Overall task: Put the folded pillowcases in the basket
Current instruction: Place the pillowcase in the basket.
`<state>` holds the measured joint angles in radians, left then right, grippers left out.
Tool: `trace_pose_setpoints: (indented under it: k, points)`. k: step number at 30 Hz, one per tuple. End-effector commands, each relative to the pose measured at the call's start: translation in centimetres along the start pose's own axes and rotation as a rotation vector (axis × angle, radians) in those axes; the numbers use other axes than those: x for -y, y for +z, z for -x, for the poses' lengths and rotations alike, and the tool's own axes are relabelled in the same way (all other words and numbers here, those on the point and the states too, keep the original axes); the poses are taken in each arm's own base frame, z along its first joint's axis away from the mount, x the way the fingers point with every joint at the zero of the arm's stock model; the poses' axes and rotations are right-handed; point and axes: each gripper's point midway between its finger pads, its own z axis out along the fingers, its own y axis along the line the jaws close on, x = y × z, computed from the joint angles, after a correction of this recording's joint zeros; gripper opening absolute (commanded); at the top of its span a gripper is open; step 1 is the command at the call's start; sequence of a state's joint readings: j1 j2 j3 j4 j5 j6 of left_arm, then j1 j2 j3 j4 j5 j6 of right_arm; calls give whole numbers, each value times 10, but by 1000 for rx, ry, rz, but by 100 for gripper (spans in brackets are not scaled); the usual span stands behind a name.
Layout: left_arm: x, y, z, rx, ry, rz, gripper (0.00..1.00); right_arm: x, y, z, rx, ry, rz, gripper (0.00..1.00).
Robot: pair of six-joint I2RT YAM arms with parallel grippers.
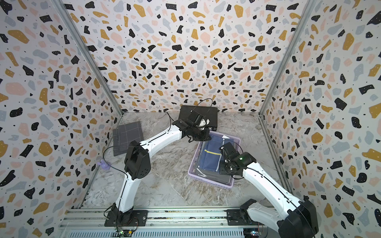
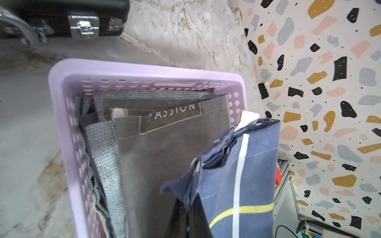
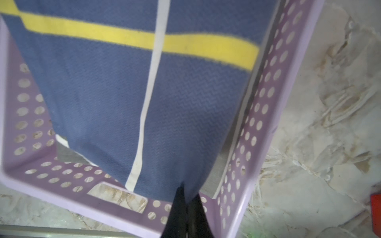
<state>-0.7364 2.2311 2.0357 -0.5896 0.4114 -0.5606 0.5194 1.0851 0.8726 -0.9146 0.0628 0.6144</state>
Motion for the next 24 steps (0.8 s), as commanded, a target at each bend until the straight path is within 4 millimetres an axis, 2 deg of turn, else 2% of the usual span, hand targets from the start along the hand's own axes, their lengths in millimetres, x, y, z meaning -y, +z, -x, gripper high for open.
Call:
trace_pose_setpoints:
  k: [1,5,9,11,12,13,14,17,19,21,24]
  points:
    - [3,11,6,8,7,-23,0,5,3,-6,-32,-3,12,0]
    - [-7,30,1,-23,-6,-20,0,0,19,-12,-78,2,37,0]
    - [-12,36,0,-28,-3,-11,2,-1,29,-15,-98,3,36,0]
    - [-12,34,0,-25,2,-9,16,3,31,-16,-99,2,15,0]
    - [-11,33,0,-23,5,-9,23,5,31,-16,-95,2,8,6]
    - [-9,30,1,-19,7,-9,32,6,31,-15,-91,2,1,19]
    - [-7,26,3,-12,10,-11,40,9,29,-14,-81,5,-11,35]
    - [12,4,10,13,26,-47,59,15,22,-12,-47,10,-34,52]
    - [25,-16,18,50,46,-55,76,18,14,-9,-23,11,-45,57]
    - [35,-41,25,86,73,-50,85,21,4,-4,7,6,-55,59]
    - [34,-82,33,143,103,22,88,23,-11,3,48,3,-63,59]
